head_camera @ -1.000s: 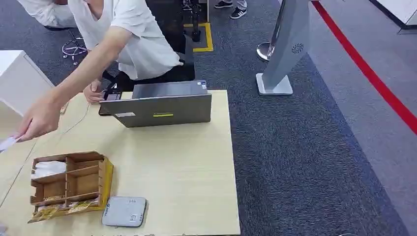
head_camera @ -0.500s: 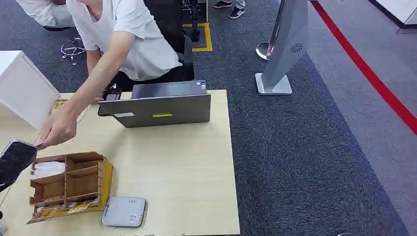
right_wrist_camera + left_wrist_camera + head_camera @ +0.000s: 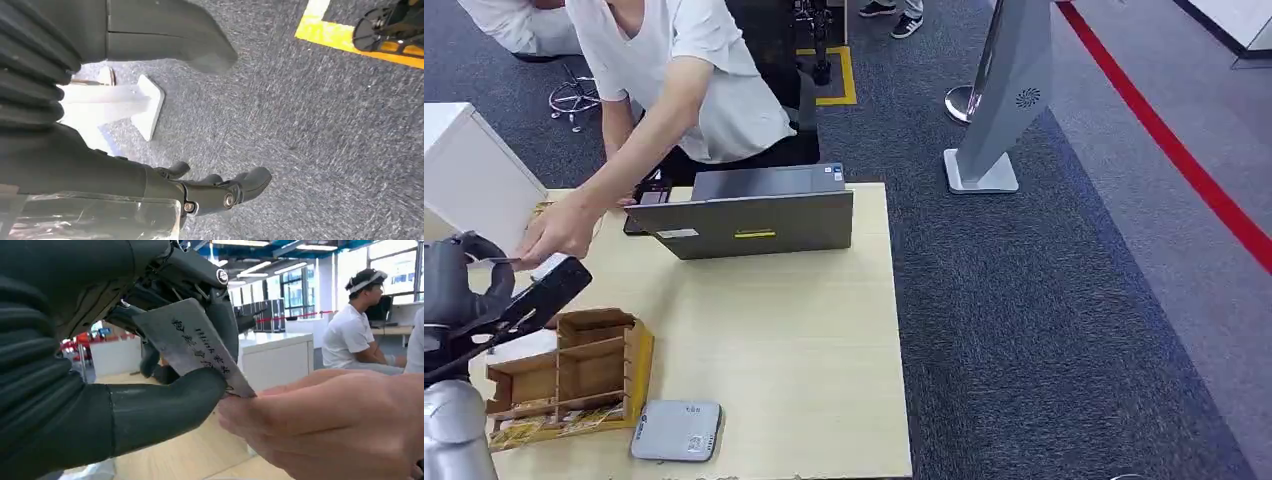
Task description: Pass the card to the sensor for recognition and then transmit it.
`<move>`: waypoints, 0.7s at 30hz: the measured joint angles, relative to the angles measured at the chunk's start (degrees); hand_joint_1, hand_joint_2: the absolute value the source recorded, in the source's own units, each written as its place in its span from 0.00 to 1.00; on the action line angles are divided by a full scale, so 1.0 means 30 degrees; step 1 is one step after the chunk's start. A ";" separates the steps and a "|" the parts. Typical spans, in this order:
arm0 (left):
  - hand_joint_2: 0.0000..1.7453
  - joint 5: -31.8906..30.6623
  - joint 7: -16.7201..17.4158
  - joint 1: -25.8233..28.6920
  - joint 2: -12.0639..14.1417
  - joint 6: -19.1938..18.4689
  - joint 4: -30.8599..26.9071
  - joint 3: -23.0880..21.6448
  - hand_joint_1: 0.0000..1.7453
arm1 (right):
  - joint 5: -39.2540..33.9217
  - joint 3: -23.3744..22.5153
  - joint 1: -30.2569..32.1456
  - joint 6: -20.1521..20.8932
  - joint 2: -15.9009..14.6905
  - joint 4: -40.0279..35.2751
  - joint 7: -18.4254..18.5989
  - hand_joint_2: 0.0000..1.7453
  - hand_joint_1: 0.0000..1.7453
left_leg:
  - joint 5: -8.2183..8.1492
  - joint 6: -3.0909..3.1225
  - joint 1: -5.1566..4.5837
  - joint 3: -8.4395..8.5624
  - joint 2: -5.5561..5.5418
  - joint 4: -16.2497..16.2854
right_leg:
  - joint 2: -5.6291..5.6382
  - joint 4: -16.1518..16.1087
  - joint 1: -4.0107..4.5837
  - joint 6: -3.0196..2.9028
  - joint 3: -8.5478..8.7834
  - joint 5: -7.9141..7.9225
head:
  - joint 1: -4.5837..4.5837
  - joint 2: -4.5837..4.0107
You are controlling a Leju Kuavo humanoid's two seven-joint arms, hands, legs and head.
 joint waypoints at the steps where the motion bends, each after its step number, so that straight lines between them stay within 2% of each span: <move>1: 1.00 -0.0537 0.0233 -0.0034 0.0007 -0.0066 -0.0089 -0.0302 1.00 | 0.0050 -0.0051 -0.0003 0.0021 0.0000 0.0000 -0.0022 1.00 0.00 | 0.0000 0.0000 0.0000 0.0000 0.0002 0.0000 | 0.0002 0.0000 0.0000 0.0000 0.0000 0.0000 | -0.0007 0.0000; 5: 1.00 -0.2708 0.0942 -0.0080 0.0087 -0.0219 -0.0351 -0.1387 1.00 | 0.0263 -0.0277 -0.0025 0.0314 0.0007 0.0000 -0.0036 1.00 0.00 | -0.0001 0.0000 -0.0001 -0.0005 0.0000 0.0001 | 0.0001 0.0000 -0.0001 0.0001 -0.0001 0.0000 | 0.0000 -0.0007; 14: 1.00 -0.2787 0.0884 0.0375 0.0087 0.0757 -0.1085 -0.2502 1.00 | -0.0109 -0.0350 -0.0005 0.0190 0.0015 0.0000 0.0087 1.00 0.00 | -0.0001 0.0000 0.0000 -0.0007 0.0000 0.0001 | 0.0003 0.0000 0.0000 0.0001 -0.0006 0.0000 | -0.0007 -0.0001; 21: 1.00 -0.2787 -0.0473 0.2030 -0.0496 0.2295 -0.2617 -0.3937 1.00 | -0.1356 0.0255 0.0289 -0.0079 0.0029 -0.0175 0.0721 1.00 0.00 | -0.0006 0.0004 -0.0007 -0.0015 0.0000 0.0001 | -0.0001 -0.0004 -0.0004 0.0003 -0.0005 -0.0002 | 0.0000 -0.0007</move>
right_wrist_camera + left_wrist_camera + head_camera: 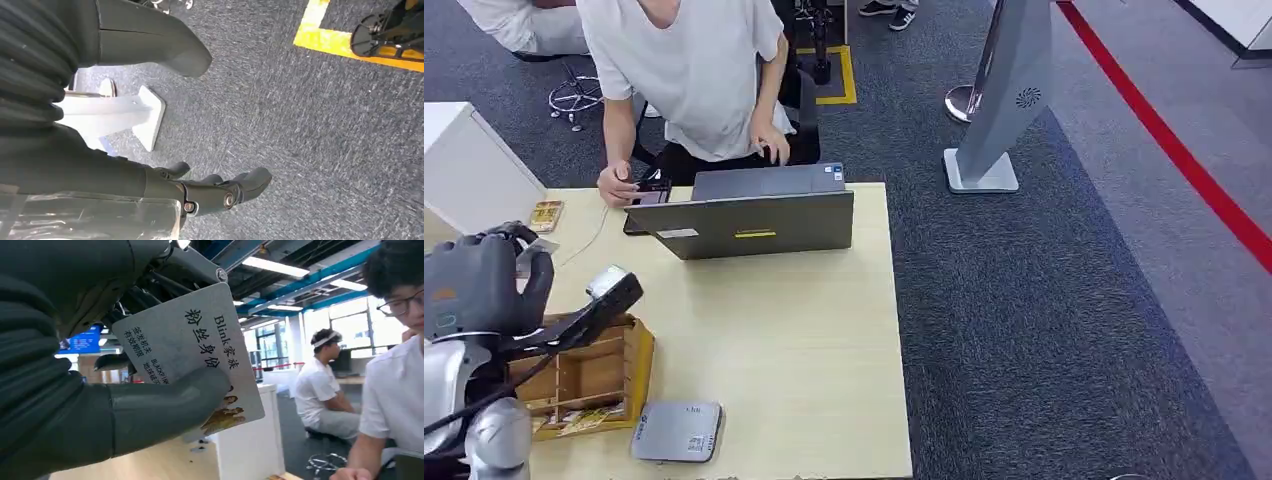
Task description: Pass the card to the sensor for recognition and then transmit it.
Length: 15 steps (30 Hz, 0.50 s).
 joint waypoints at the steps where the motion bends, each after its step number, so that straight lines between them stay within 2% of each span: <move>1: 1.00 0.0000 -0.0195 0.0407 -0.0137 0.0253 -0.0303 -0.0332 1.00 | -0.0161 0.0139 0.0075 -0.0022 0.0000 -0.0058 0.0081 1.00 0.00 | -0.0006 0.0003 -0.0003 0.0004 0.0002 0.0000 | 0.0004 -0.0001 -0.0002 0.0000 -0.0001 0.0000 | 0.0000 0.0007; 5: 1.00 0.0160 -0.1020 0.1867 -0.0349 0.1436 -0.0990 -0.1683 1.00 | -0.0728 0.0714 0.0380 -0.0066 0.0000 -0.0270 0.0379 1.00 0.00 | -0.0017 0.0012 -0.0003 -0.0012 0.0001 0.0000 | 0.0000 -0.0004 -0.0002 0.0011 -0.0002 -0.0010 | 0.0000 0.0007; 7: 1.00 0.0482 -0.1450 0.3224 -0.0196 0.2683 -0.1158 -0.2631 1.00 | -0.1122 0.1180 0.0600 -0.0190 0.0000 -0.0444 0.0409 1.00 0.00 | -0.0027 0.0017 -0.0006 0.0007 0.0028 -0.0002 | 0.0024 -0.0004 -0.0005 0.0009 -0.0004 -0.0013 | -0.0015 0.0007; 10: 1.00 0.0970 -0.1529 0.4577 0.0037 0.3605 -0.1157 -0.3884 1.00 | -0.1450 0.1827 0.0923 -0.0270 0.0000 -0.0597 0.0583 1.00 0.00 | -0.0024 0.0018 -0.0001 -0.0026 0.0005 -0.0001 | -0.0007 -0.0005 0.0001 0.0012 -0.0030 -0.0022 | 0.0007 0.0007; 15: 1.00 0.1872 -0.1479 0.5702 0.0409 0.3758 -0.0824 -0.4909 1.00 | -0.1304 0.2403 0.0963 -0.0299 0.0000 -0.0619 0.0598 1.00 0.00 | -0.0024 0.0018 -0.0001 -0.0025 0.0004 -0.0002 | -0.0013 -0.0004 0.0000 0.0011 -0.0026 -0.0023 | 0.0000 0.0007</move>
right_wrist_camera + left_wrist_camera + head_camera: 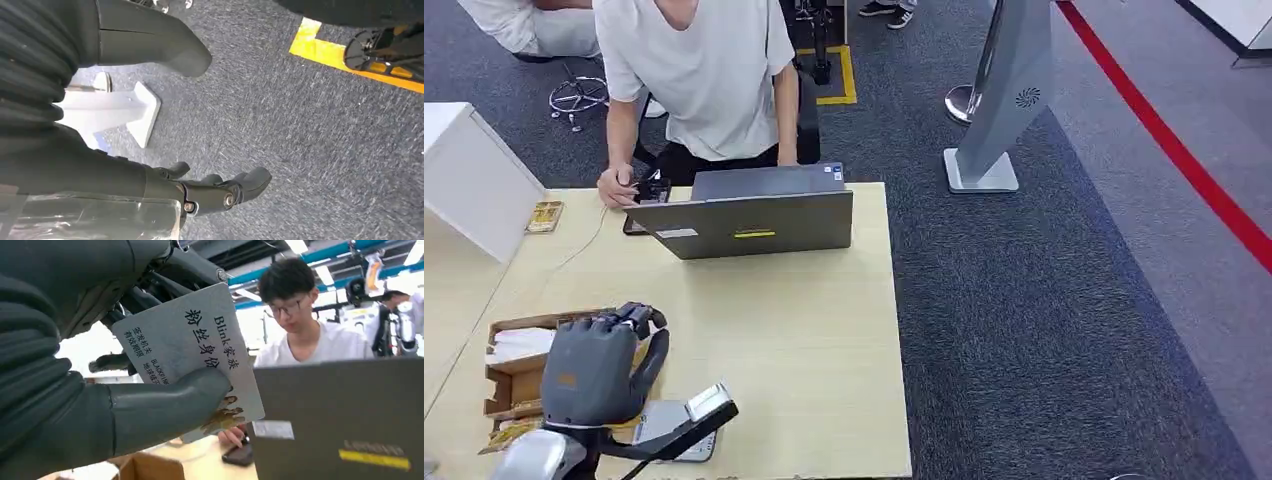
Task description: Pass the card to the sensor for recognition and then transmit it.
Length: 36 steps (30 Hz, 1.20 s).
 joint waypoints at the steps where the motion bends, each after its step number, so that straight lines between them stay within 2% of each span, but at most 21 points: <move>1: 1.00 0.0124 0.0146 0.0157 0.0093 0.0051 0.0204 -0.0096 1.00 | 0.0037 0.0059 -0.0008 0.0000 0.0000 0.0000 -0.0021 1.00 0.00 | 0.0001 -0.0001 0.0000 0.0001 0.0000 0.0000 | -0.0001 0.0000 0.0000 0.0000 0.0002 0.0000 | 0.0000 0.0000; 9: 1.00 0.0620 0.1174 0.1264 0.0619 0.0000 0.1860 -0.0365 1.00 | 0.0255 0.0540 -0.0015 0.0007 0.0000 0.0007 -0.0051 1.00 0.00 | 0.0005 -0.0005 0.0000 0.0000 -0.0001 0.0000 | -0.0002 0.0002 -0.0001 0.0000 0.0006 0.0002 | 0.0000 0.0000; 17: 1.00 -0.0043 0.2485 0.1862 0.0706 -0.1026 0.3323 -0.0344 1.00 | 0.0437 0.0715 -0.0052 0.0123 0.0000 0.0007 0.0000 1.00 0.00 | 0.0002 -0.0002 -0.0001 -0.0010 -0.0003 0.0000 | -0.0006 0.0001 -0.0001 0.0000 0.0004 0.0001 | 0.0000 0.0000; 22: 1.00 -0.0342 0.2595 0.2010 0.0590 -0.2143 0.3980 -0.0169 1.00 | 0.0823 0.0744 -0.0147 0.0305 0.0000 0.0007 -0.0014 1.00 0.00 | 0.0003 -0.0002 -0.0001 -0.0013 -0.0004 0.0000 | -0.0009 0.0001 -0.0001 0.0000 0.0005 0.0001 | 0.0000 -0.0001; 32: 1.00 -0.0546 0.2667 0.1875 -0.0212 -0.4634 0.4934 0.0925 1.00 | 0.2063 0.0314 -0.0601 0.0692 0.0000 0.0138 -0.0423 1.00 0.00 | 0.0005 -0.0003 -0.0002 0.0002 -0.0013 0.0000 | -0.0017 0.0001 -0.0002 0.0002 0.0022 0.0003 | 0.0000 0.0000; 34: 1.00 -0.0626 0.2601 0.1742 -0.0314 -0.4588 0.5007 0.1070 1.00 | 0.2113 0.0241 -0.0644 0.0692 0.0000 0.0146 -0.0474 1.00 0.00 | 0.0005 -0.0003 -0.0002 0.0004 -0.0016 0.0000 | -0.0020 0.0001 -0.0002 0.0002 0.0024 0.0003 | 0.0000 0.0000; 36: 1.00 -0.0865 0.2362 0.1663 -0.0372 -0.3710 0.5036 0.1077 1.00 | 0.1904 0.0190 -0.0629 0.0649 0.0000 0.0153 -0.0546 1.00 0.00 | 0.0007 -0.0004 -0.0001 0.0007 -0.0019 0.0001 | -0.0021 0.0001 -0.0001 0.0002 0.0020 0.0004 | 0.0000 -0.0001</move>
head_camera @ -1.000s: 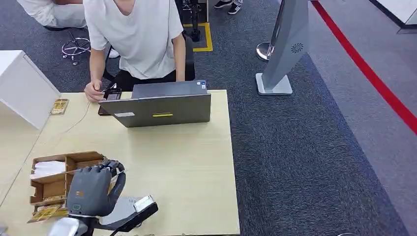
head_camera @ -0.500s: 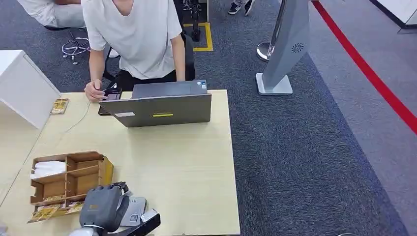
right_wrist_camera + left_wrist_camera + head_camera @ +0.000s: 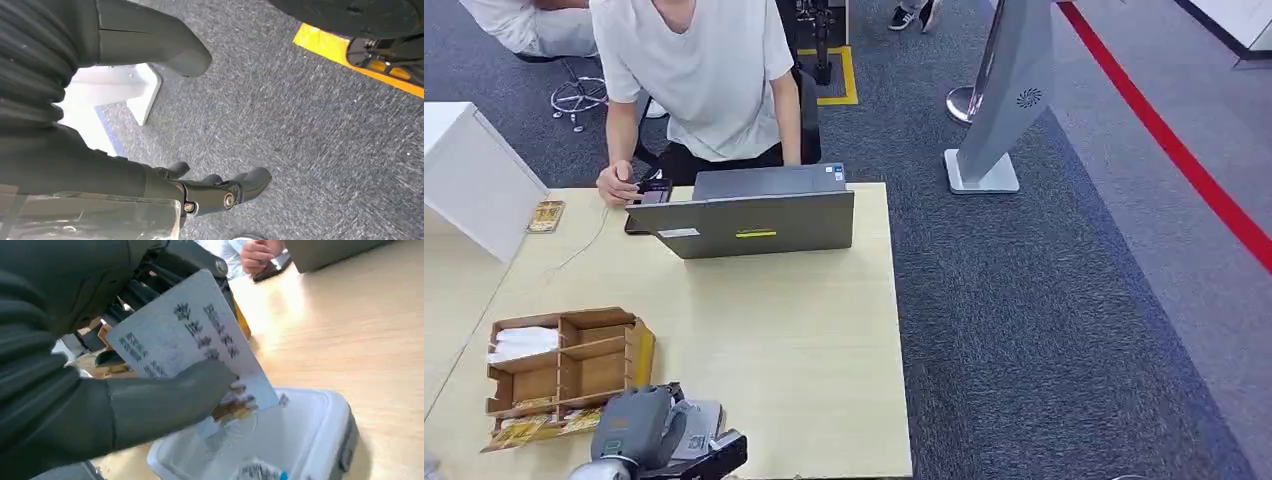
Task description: Pass the card to the sensor for recognition and then transmit it.
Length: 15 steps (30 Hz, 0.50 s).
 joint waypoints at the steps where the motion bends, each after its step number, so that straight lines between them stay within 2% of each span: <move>1: 1.00 -0.0213 -0.0081 -0.0009 -0.0051 0.0720 -0.0029 0.0000 1.00 | -0.0310 0.0007 0.0052 -0.0088 0.0000 0.0000 0.0066 1.00 0.00 | 0.0002 0.0000 0.0000 -0.0002 0.0001 0.0001 | 0.0002 0.0000 0.0000 0.0001 -0.0006 0.0002 | -0.0007 0.0000; 5: 1.00 -0.0926 -0.0829 -0.0439 -0.0226 0.5866 -0.1377 0.0000 1.00 | -0.1886 0.0704 0.0790 -0.0437 0.0000 -0.0384 0.0749 1.00 0.00 | 0.0010 0.0005 0.0005 -0.0007 -0.0020 0.0004 | -0.0014 0.0004 0.0004 0.0004 -0.0004 0.0006 | 0.0007 -0.0006; 6: 1.00 -0.0955 -0.1080 -0.0680 -0.0241 0.6927 -0.2145 0.0000 1.00 | -0.2292 0.1102 0.1109 -0.0511 0.0007 -0.0642 0.0984 1.00 0.00 | 0.0009 0.0005 0.0004 -0.0011 -0.0024 0.0004 | -0.0015 0.0004 0.0003 0.0004 -0.0004 0.0005 | 0.0000 0.0001; 7: 1.00 -0.0977 -0.1283 -0.0995 -0.0292 0.7302 -0.2852 0.0000 1.00 | -0.2537 0.1506 0.1387 -0.0510 0.0007 -0.0866 0.1158 1.00 0.00 | 0.0010 0.0005 0.0005 -0.0012 -0.0024 0.0003 | -0.0016 0.0005 0.0004 0.0004 -0.0004 0.0005 | 0.0007 0.0000; 10: 1.00 -0.1006 -0.1125 -0.2064 -0.0300 0.7010 -0.4483 0.0000 1.00 | -0.2677 0.2251 0.1867 -0.0416 0.0007 -0.1231 0.1326 1.00 0.00 | 0.0008 0.0004 0.0005 -0.0009 -0.0020 0.0003 | -0.0012 0.0004 0.0004 0.0004 -0.0012 0.0005 | -0.0007 0.0000; 13: 1.00 -0.1006 0.0906 -0.3858 0.0329 0.5939 -0.5524 -0.0029 1.00 | -0.2275 0.2587 0.2047 -0.0219 0.0007 -0.1435 0.1224 1.00 0.00 | 0.0019 -0.0008 0.0005 -0.0007 -0.0024 0.0003 | -0.0016 0.0004 0.0004 -0.0003 -0.0011 0.0011 | 0.0022 0.0000; 15: 1.00 -0.1014 0.2684 -0.5233 0.1294 0.4822 -0.5661 -0.0079 1.00 | -0.1912 0.2637 0.2052 -0.0023 0.0007 -0.1472 0.0999 1.00 0.00 | 0.0053 0.0003 0.0008 -0.0008 -0.0024 0.0003 | -0.0014 0.0007 0.0007 -0.0011 -0.0016 0.0021 | 0.0007 0.0000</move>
